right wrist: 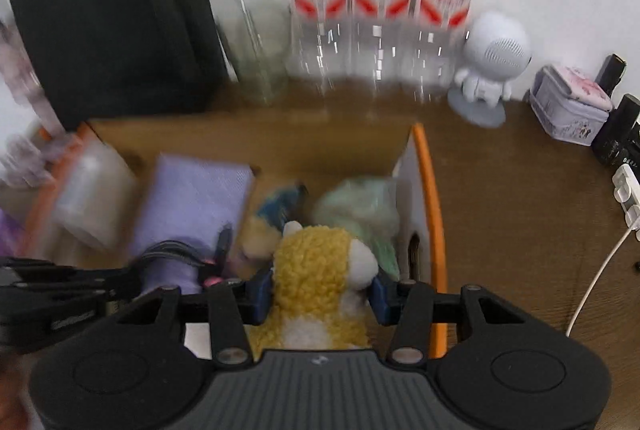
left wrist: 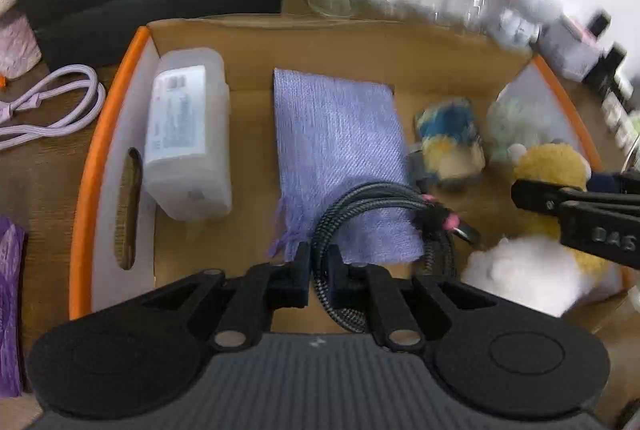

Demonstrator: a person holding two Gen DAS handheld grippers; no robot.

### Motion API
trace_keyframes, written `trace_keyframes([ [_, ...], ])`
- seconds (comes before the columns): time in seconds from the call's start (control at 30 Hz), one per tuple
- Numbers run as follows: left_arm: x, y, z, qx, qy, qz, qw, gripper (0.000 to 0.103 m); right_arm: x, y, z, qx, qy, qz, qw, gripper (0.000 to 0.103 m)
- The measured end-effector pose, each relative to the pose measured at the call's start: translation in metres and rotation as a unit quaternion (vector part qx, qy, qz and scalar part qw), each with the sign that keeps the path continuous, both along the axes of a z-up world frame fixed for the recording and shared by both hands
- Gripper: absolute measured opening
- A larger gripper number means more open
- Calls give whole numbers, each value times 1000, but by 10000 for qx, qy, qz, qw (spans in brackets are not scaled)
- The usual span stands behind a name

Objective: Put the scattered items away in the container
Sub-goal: 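Carry the cable and plush toy over the box and open both tools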

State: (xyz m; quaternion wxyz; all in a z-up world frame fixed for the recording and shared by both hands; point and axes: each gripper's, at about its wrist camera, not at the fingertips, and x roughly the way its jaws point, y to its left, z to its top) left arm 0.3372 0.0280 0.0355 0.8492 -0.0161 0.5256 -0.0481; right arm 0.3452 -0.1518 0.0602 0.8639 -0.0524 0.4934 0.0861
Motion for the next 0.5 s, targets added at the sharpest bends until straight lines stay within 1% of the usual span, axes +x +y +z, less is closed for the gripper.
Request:
trace_keyframes([
  [0.03,-4,-5,1,139,-9,-85,9999,9,-1,4,-10,-259,41,77,9996,46],
  [0.1,-12,-12,1,286,11,-65,9996,9,-10,12,-21,-777,-178,280,9964,47],
  [0.13,-16,-17,2,419,12,-126,9990,9,-14,16,-25,-978,-237,348,9943,48],
  [0.17,-19,-23,3,540,42,-224,9983,10,-15,18,-27,-1113,-273,404,9926,49],
  [0.2,-20,-26,4,573,102,-266,9980,11,-16,21,-29,-1218,-305,453,9911,49],
  [0.23,-19,-26,5,558,168,-252,9980,15,-16,21,-31,-1276,-342,484,9900,50],
  [0.27,-18,-24,7,481,231,-190,9984,24,-15,20,-31,-1271,-343,499,9900,49],
  [0.3,-16,-19,12,325,275,-98,9990,32,-13,19,-29,-1212,-260,495,9911,50],
  [0.33,-15,-15,19,190,278,-28,9994,42,-10,16,-25,-1101,-93,440,9929,53],
  [0.37,-13,-13,28,45,208,6,9998,48,-8,12,-19,-928,94,336,9951,54],
  [0.4,-16,-9,43,-109,84,19,9999,51,-7,6,-8,-687,230,239,9971,55],
  [0.43,-20,-5,58,-175,-11,26,9998,55,-8,0,5,-422,304,174,9985,60],
  [0.47,-23,-3,72,-158,-86,55,9998,57,-10,-6,19,-200,334,117,9992,65],
  [0.5,-28,0,89,-102,-161,121,9997,58,-13,-11,33,-25,326,53,9995,73],
])
